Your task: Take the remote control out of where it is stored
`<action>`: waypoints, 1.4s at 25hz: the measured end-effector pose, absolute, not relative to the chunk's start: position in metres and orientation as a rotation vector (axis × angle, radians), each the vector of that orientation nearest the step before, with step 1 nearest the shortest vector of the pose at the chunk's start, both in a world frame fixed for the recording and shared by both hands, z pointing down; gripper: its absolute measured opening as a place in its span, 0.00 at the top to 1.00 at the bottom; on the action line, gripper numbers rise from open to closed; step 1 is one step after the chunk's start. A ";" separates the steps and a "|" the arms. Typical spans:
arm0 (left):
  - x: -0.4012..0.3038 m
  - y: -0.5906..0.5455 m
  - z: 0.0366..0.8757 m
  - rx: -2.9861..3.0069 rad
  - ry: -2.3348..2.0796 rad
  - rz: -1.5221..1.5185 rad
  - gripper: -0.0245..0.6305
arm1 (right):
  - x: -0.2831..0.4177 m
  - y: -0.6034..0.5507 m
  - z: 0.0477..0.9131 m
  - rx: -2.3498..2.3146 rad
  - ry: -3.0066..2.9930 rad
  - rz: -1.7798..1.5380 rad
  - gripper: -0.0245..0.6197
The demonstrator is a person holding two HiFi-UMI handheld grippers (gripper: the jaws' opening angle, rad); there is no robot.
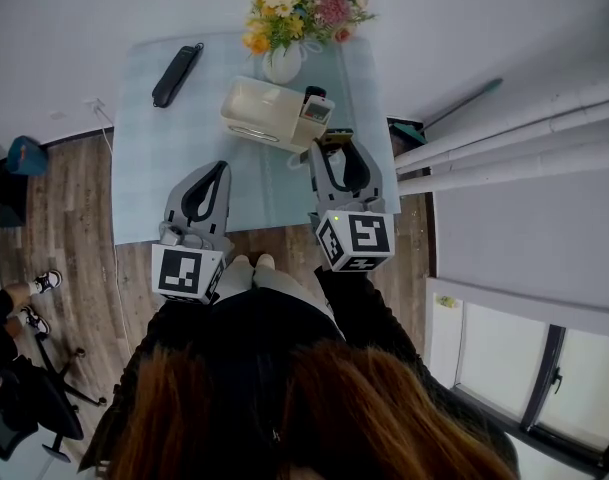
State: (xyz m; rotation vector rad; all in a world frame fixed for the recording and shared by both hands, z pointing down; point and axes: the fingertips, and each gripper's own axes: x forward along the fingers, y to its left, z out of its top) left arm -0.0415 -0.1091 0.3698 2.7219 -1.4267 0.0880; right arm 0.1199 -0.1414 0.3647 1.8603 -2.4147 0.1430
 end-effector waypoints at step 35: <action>-0.055 -0.099 0.371 2.705 -1.456 0.097 0.96 | 0.090 -0.089 0.544 1.484 -2.230 0.565 0.66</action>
